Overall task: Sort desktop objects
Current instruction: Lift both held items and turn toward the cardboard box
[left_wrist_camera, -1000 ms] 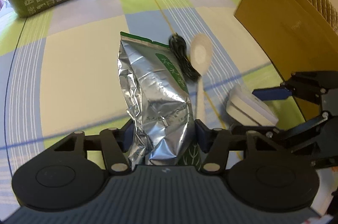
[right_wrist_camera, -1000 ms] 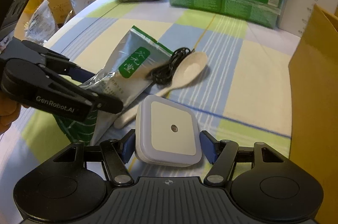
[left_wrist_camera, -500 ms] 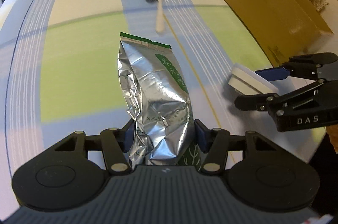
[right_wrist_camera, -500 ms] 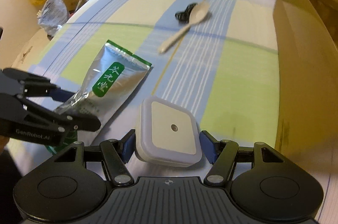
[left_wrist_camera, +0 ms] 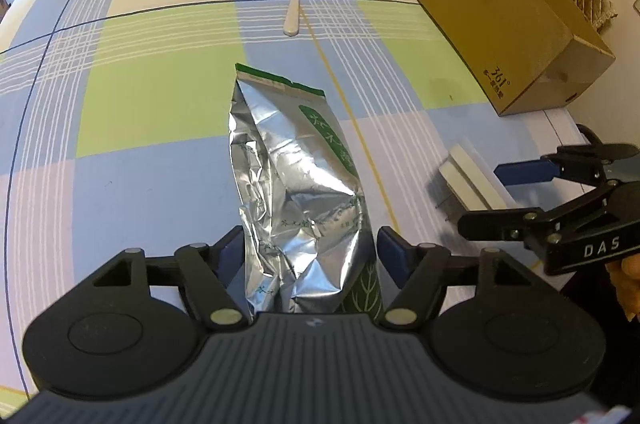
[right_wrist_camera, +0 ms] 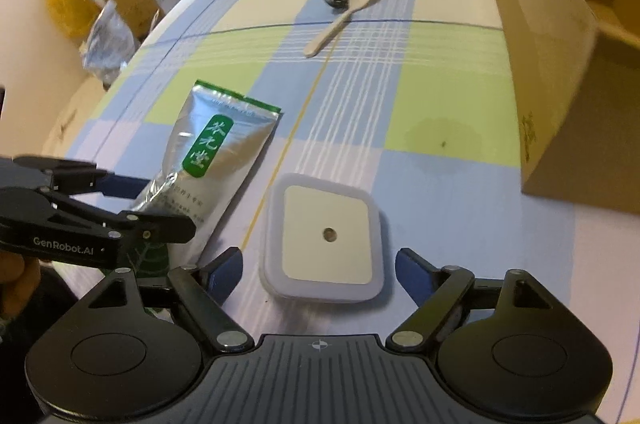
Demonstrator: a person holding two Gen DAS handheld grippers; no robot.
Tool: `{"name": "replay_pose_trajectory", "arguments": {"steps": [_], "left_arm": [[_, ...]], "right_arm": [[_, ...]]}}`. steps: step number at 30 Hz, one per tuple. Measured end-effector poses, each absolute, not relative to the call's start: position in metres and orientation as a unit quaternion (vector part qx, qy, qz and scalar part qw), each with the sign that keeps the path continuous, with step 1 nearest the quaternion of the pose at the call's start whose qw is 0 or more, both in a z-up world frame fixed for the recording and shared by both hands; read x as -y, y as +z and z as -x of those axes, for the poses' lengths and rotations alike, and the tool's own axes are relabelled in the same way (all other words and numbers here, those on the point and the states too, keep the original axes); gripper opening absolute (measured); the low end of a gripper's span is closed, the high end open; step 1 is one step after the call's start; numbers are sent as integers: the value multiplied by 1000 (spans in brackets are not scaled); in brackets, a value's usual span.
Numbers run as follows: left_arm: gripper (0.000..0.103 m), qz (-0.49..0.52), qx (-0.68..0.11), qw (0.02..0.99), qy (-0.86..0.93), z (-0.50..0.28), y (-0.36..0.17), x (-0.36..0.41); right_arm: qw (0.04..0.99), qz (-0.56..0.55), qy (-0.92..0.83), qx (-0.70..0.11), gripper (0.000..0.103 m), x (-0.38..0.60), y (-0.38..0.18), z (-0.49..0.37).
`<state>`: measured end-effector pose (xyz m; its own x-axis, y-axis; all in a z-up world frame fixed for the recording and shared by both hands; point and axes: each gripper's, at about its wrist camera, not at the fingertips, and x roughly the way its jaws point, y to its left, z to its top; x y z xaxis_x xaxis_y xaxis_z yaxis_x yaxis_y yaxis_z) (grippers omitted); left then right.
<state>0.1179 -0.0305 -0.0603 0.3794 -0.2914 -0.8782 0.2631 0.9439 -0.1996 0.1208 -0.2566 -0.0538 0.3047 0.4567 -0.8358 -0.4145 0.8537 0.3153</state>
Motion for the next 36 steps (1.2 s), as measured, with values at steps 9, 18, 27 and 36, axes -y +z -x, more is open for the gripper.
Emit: {"name": "replay_pose_trajectory", "arguments": {"steps": [9, 18, 27, 36], "left_arm": [[72, 26, -540, 826, -160, -132, -66, 30], [73, 6, -548, 822, -158, -141, -72, 38], [73, -70, -552, 817, -153, -137, -75, 58], [47, -55, -549, 817, -169, -126, -65, 57]], "right_arm": [[801, -59, 273, -530, 78, 260, -57, -130], [806, -74, 266, -523, 63, 260, -58, -126], [818, -69, 248, -514, 63, 262, -55, -117], [829, -72, 234, -503, 63, 275, -46, -109]]}}
